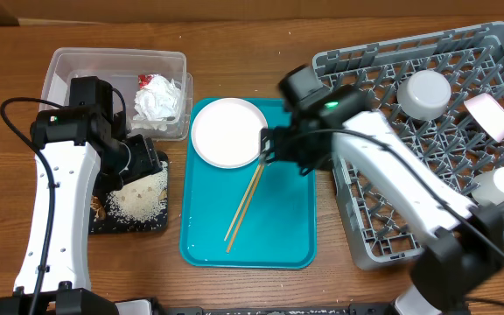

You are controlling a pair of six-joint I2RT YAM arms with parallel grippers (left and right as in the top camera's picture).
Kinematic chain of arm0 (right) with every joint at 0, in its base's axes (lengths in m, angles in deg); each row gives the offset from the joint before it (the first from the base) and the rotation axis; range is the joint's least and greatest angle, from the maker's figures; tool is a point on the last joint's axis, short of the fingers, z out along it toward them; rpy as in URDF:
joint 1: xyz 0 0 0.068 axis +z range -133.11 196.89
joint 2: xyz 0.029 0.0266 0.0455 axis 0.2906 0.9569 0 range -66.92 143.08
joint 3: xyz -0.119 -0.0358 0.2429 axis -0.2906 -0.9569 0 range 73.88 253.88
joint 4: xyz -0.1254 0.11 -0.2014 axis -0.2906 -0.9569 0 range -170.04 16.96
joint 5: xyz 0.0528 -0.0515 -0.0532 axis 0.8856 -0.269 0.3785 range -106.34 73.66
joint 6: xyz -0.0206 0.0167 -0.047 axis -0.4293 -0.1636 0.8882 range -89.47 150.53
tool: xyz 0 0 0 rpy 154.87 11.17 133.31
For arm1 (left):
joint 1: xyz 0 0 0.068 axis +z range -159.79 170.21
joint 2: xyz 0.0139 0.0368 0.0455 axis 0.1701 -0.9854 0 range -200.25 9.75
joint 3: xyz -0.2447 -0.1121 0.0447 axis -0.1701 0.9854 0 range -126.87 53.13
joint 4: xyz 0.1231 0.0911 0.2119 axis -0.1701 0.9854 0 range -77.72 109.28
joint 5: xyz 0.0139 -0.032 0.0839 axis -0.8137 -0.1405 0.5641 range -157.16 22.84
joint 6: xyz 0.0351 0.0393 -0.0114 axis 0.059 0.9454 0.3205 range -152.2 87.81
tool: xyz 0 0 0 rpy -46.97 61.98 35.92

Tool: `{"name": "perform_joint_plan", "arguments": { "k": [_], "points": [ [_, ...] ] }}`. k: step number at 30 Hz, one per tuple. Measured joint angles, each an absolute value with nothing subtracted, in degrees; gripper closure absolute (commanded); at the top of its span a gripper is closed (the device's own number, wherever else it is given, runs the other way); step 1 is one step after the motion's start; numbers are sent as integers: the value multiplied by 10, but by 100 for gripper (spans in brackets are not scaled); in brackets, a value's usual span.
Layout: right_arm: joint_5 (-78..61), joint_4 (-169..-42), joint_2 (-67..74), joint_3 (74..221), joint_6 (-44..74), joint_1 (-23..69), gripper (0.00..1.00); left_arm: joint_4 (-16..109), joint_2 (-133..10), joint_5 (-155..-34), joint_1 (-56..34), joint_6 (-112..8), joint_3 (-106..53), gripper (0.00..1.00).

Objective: Sort waste into correct bins and load items into the dishwasher
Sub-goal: 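Move right gripper down to the chopsticks on the teal tray, then grasp one chopstick with right gripper and lift it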

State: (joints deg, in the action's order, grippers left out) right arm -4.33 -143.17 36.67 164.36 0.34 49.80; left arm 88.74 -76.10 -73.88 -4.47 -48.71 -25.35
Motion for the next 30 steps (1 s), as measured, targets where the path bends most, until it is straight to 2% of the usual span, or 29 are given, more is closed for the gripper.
{"name": "perform_joint_plan", "arguments": {
  "k": [13, 30],
  "points": [
    [-83, -1408, 500, 1641, -105, 595, 0, 883, -761, -739, -45, -487, -253, 26],
    [-128, -1408, 533, 1639, -172, 609, 0, 881, -761, -739, -45, -487, -253, 25]
  ]
}}
